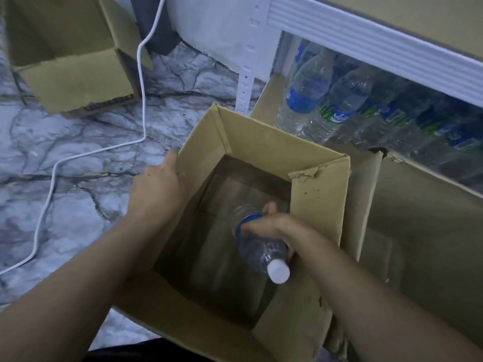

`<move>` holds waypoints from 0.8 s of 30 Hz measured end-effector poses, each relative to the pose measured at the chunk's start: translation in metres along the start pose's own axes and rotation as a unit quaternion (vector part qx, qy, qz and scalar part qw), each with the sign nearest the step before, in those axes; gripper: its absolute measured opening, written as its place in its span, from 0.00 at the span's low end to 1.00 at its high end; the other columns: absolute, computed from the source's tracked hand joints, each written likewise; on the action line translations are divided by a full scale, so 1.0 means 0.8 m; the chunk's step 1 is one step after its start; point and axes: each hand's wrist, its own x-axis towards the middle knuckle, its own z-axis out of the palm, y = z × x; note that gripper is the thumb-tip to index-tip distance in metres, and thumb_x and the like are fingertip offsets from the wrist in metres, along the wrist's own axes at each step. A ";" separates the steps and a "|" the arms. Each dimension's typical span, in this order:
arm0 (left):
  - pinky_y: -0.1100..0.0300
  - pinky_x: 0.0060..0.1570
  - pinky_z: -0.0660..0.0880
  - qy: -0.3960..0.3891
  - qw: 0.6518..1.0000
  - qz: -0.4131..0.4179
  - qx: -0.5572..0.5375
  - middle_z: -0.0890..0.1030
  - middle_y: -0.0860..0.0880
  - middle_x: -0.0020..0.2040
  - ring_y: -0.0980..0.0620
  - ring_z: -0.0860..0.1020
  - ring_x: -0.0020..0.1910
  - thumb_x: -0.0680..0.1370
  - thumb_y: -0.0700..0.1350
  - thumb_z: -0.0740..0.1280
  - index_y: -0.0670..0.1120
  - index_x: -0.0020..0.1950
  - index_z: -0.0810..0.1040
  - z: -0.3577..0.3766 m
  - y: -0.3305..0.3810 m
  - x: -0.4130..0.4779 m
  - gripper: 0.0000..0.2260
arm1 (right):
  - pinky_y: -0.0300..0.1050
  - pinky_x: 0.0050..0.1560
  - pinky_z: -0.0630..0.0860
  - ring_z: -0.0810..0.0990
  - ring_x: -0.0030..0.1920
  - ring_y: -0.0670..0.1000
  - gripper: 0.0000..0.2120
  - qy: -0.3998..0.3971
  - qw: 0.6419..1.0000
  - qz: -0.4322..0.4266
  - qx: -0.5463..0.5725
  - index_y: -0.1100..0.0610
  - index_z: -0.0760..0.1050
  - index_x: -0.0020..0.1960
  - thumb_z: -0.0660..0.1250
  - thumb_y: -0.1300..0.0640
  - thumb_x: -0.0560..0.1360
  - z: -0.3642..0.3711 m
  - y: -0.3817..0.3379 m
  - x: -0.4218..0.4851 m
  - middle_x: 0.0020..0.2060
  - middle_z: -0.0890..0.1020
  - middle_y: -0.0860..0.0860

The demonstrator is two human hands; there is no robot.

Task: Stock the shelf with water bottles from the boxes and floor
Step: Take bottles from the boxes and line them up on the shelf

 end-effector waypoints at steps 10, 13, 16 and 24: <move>0.50 0.40 0.64 0.002 1.000 0.004 -0.006 0.78 0.35 0.48 0.33 0.75 0.50 0.81 0.45 0.58 0.43 0.62 0.65 -0.004 0.009 0.005 0.11 | 0.57 0.44 0.84 0.82 0.50 0.69 0.20 -0.172 0.966 0.091 0.172 0.59 0.71 0.61 0.68 0.47 0.76 0.001 -0.014 0.020 0.57 0.76 0.66; 0.49 0.40 0.65 -0.004 1.000 -0.003 -0.005 0.77 0.36 0.48 0.32 0.75 0.51 0.81 0.46 0.58 0.44 0.63 0.65 -0.004 0.010 0.009 0.12 | 0.59 0.44 0.83 0.83 0.49 0.71 0.19 -0.190 0.950 0.083 0.235 0.59 0.71 0.62 0.66 0.48 0.77 -0.011 -0.004 0.024 0.56 0.77 0.67; 0.49 0.40 0.65 -0.007 1.000 0.003 0.002 0.76 0.38 0.46 0.33 0.75 0.50 0.81 0.47 0.58 0.44 0.62 0.65 -0.003 0.009 0.012 0.11 | 0.60 0.46 0.82 0.81 0.52 0.72 0.17 -0.224 0.916 0.086 0.322 0.60 0.70 0.61 0.62 0.49 0.79 -0.025 0.012 0.029 0.56 0.75 0.68; 0.49 0.41 0.63 -0.004 1.000 0.020 0.012 0.71 0.42 0.41 0.35 0.74 0.51 0.81 0.45 0.59 0.41 0.60 0.65 -0.007 0.015 0.014 0.11 | 0.69 0.39 0.81 0.68 0.64 0.78 0.20 -0.255 0.701 0.040 0.665 0.56 0.64 0.71 0.50 0.61 0.80 0.034 0.043 0.025 0.61 0.68 0.69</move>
